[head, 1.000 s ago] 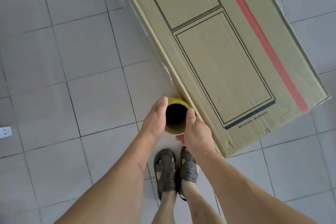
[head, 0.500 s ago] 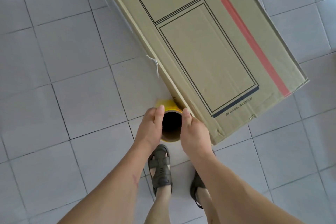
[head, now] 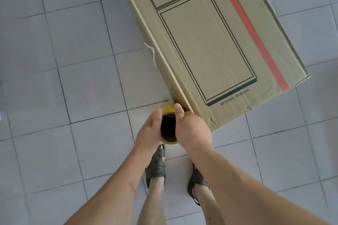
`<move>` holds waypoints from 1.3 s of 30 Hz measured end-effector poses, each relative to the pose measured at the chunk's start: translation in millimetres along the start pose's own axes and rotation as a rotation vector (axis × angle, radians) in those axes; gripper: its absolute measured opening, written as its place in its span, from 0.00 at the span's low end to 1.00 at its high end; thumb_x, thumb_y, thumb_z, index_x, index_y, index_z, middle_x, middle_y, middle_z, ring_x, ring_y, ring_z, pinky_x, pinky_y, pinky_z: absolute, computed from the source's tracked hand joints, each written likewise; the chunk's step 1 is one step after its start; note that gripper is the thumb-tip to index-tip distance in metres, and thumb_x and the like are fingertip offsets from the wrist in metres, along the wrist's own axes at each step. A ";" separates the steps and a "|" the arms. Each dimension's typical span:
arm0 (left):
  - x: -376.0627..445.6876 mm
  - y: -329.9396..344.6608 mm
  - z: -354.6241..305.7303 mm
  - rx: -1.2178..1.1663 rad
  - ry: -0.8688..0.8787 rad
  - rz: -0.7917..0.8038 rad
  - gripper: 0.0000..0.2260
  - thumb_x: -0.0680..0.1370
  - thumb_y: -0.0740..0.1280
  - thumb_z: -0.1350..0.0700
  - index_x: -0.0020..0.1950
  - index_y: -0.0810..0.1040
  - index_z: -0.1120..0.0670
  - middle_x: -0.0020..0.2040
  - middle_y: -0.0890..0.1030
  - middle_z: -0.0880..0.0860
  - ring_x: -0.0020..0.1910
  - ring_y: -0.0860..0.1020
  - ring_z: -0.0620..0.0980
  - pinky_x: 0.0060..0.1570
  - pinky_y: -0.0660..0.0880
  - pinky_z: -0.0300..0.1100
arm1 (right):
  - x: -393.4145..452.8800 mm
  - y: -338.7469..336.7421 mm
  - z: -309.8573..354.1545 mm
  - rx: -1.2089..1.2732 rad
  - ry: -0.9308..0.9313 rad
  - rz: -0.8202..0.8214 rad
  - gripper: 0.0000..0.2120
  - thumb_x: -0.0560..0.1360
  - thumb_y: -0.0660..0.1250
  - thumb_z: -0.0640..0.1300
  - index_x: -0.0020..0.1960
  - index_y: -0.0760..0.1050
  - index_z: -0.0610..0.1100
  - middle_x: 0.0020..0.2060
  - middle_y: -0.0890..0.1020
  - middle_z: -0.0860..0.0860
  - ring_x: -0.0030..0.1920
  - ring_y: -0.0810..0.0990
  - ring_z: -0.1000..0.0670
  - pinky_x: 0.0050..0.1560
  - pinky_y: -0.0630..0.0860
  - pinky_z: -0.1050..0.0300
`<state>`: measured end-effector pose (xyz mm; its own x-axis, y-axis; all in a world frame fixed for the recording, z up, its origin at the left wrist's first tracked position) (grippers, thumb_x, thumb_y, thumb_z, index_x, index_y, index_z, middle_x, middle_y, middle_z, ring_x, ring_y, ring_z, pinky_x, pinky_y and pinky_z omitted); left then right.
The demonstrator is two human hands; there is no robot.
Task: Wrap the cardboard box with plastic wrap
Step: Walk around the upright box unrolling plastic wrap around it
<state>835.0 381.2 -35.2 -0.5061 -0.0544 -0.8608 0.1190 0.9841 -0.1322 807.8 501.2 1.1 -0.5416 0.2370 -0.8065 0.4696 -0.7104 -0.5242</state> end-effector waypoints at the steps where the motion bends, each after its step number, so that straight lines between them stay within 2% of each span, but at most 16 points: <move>1: -2.7 0.7 4.2 -0.045 -0.019 0.003 0.29 0.76 0.54 0.24 0.59 0.82 0.42 0.56 0.86 0.52 0.57 0.84 0.52 0.59 0.82 0.59 | -1.4 1.6 -2.2 -0.041 -0.032 -0.001 0.24 0.85 0.44 0.55 0.74 0.66 0.49 0.61 0.78 0.44 0.61 0.77 0.41 0.59 0.76 0.46; 3: -1.9 2.8 10.1 -0.067 -0.027 -0.002 0.26 0.82 0.52 0.30 0.62 0.80 0.45 0.59 0.85 0.53 0.59 0.82 0.51 0.61 0.81 0.57 | -0.5 6.6 -7.1 -0.029 -0.027 -0.042 0.27 0.83 0.43 0.59 0.67 0.72 0.46 0.58 0.80 0.44 0.58 0.78 0.42 0.56 0.76 0.49; 6: 4.7 5.4 4.7 0.067 0.073 -0.138 0.21 0.86 0.50 0.39 0.67 0.75 0.48 0.69 0.77 0.51 0.68 0.74 0.50 0.69 0.70 0.47 | 0.9 16.0 -12.6 0.030 -0.045 -0.050 0.25 0.84 0.45 0.59 0.65 0.72 0.46 0.57 0.80 0.44 0.58 0.78 0.41 0.50 0.72 0.52; 8: 5.8 10.3 -4.1 0.047 0.125 -0.132 0.20 0.87 0.52 0.41 0.72 0.73 0.48 0.71 0.74 0.48 0.69 0.71 0.46 0.70 0.65 0.42 | 4.1 18.8 -16.5 0.121 -0.031 -0.053 0.26 0.83 0.44 0.60 0.65 0.71 0.46 0.58 0.80 0.44 0.59 0.78 0.41 0.49 0.69 0.52; 10: 8.5 14.8 -2.4 -0.013 0.081 -0.105 0.26 0.81 0.54 0.33 0.70 0.77 0.45 0.67 0.79 0.47 0.67 0.76 0.47 0.72 0.69 0.48 | 6.7 19.3 -17.1 0.178 -0.020 -0.052 0.25 0.83 0.45 0.59 0.64 0.71 0.45 0.58 0.80 0.44 0.59 0.78 0.40 0.49 0.69 0.52; 12: 5.1 15.8 3.9 -0.024 0.075 -0.121 0.31 0.73 0.55 0.27 0.67 0.79 0.43 0.63 0.82 0.47 0.65 0.78 0.49 0.71 0.72 0.54 | 4.7 17.7 -17.2 0.099 -0.060 -0.034 0.21 0.85 0.46 0.54 0.68 0.69 0.45 0.59 0.78 0.45 0.59 0.77 0.42 0.49 0.70 0.53; 15: -11.0 19.6 15.3 -0.121 0.075 -0.125 0.26 0.74 0.57 0.27 0.58 0.80 0.43 0.56 0.85 0.50 0.60 0.82 0.53 0.66 0.76 0.61 | -5.9 17.7 -22.6 0.101 -0.072 -0.094 0.20 0.85 0.49 0.46 0.76 0.61 0.46 0.64 0.73 0.47 0.62 0.75 0.43 0.53 0.74 0.50; 17: -28.8 28.5 28.5 -0.183 0.050 -0.094 0.21 0.76 0.56 0.29 0.52 0.80 0.41 0.53 0.85 0.51 0.56 0.83 0.53 0.62 0.79 0.61 | -12.6 17.8 -32.8 0.038 -0.117 -0.115 0.19 0.85 0.48 0.53 0.72 0.68 0.52 0.60 0.78 0.49 0.60 0.77 0.44 0.50 0.74 0.51; 19: -39.6 36.3 44.2 -0.221 0.017 -0.089 0.20 0.76 0.55 0.29 0.51 0.81 0.38 0.52 0.86 0.49 0.56 0.84 0.52 0.61 0.80 0.59 | -18.3 18.3 -43.8 0.117 -0.100 -0.149 0.20 0.84 0.49 0.58 0.65 0.75 0.53 0.52 0.80 0.51 0.56 0.79 0.45 0.48 0.73 0.53; 21: -36.7 35.4 55.4 -0.188 0.033 -0.143 0.21 0.80 0.53 0.30 0.56 0.79 0.39 0.55 0.84 0.50 0.60 0.81 0.52 0.63 0.77 0.54 | -21.1 21.3 -53.8 0.242 -0.075 -0.176 0.19 0.83 0.54 0.58 0.62 0.77 0.51 0.48 0.81 0.52 0.54 0.80 0.46 0.49 0.73 0.55; 24: -17.5 29.7 57.7 -0.066 0.061 -0.162 0.27 0.84 0.48 0.34 0.75 0.69 0.47 0.73 0.74 0.49 0.74 0.70 0.51 0.72 0.66 0.48 | -17.5 29.6 -65.7 0.370 -0.016 -0.142 0.24 0.81 0.54 0.63 0.67 0.76 0.50 0.56 0.83 0.51 0.56 0.79 0.48 0.54 0.74 0.55; 25: -13.3 30.1 54.4 -0.061 0.073 -0.131 0.27 0.84 0.49 0.35 0.78 0.67 0.47 0.75 0.73 0.47 0.76 0.68 0.50 0.74 0.64 0.47 | -16.5 32.0 -67.4 0.425 0.033 -0.105 0.27 0.80 0.52 0.66 0.66 0.75 0.50 0.56 0.82 0.51 0.56 0.78 0.48 0.54 0.74 0.54; 29: -9.7 42.3 50.3 -0.104 0.066 -0.049 0.35 0.73 0.51 0.23 0.74 0.71 0.39 0.70 0.77 0.47 0.71 0.73 0.48 0.74 0.68 0.54 | -16.0 35.8 -72.5 0.662 0.186 0.081 0.33 0.77 0.46 0.71 0.67 0.72 0.52 0.57 0.80 0.48 0.57 0.78 0.46 0.53 0.82 0.45; 33: -27.3 50.7 62.5 -0.155 0.074 -0.004 0.38 0.68 0.56 0.18 0.68 0.76 0.40 0.63 0.82 0.49 0.63 0.80 0.51 0.62 0.80 0.57 | -16.4 28.4 -76.9 0.338 0.100 0.030 0.35 0.77 0.45 0.71 0.68 0.70 0.46 0.56 0.81 0.45 0.57 0.79 0.43 0.59 0.77 0.44; 36: -37.9 54.8 74.1 -0.238 -0.038 0.067 0.29 0.78 0.57 0.28 0.72 0.74 0.42 0.65 0.82 0.50 0.64 0.81 0.52 0.55 0.84 0.51 | -17.3 19.8 -81.4 -0.002 0.080 -0.015 0.31 0.77 0.47 0.71 0.59 0.71 0.47 0.48 0.80 0.48 0.48 0.78 0.45 0.49 0.76 0.49; 39: -33.1 61.1 76.0 -0.141 -0.064 0.064 0.29 0.80 0.53 0.29 0.73 0.70 0.44 0.66 0.80 0.51 0.65 0.79 0.52 0.64 0.79 0.53 | -15.9 10.2 -90.3 -0.144 0.083 -0.070 0.32 0.75 0.50 0.74 0.56 0.71 0.47 0.45 0.79 0.49 0.45 0.77 0.45 0.44 0.74 0.51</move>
<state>924.0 430.2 -52.2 -0.4453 0.0029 -0.8954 0.0257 0.9996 -0.0095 884.1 550.0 -16.2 -0.5198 0.3403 -0.7836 0.5311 -0.5897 -0.6084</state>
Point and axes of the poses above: each hand's wrist, its own x-axis towards the middle knuckle, its own y-axis out of the palm, z = x × y, the point moved 1 cm from there along x, towards the middle knuckle
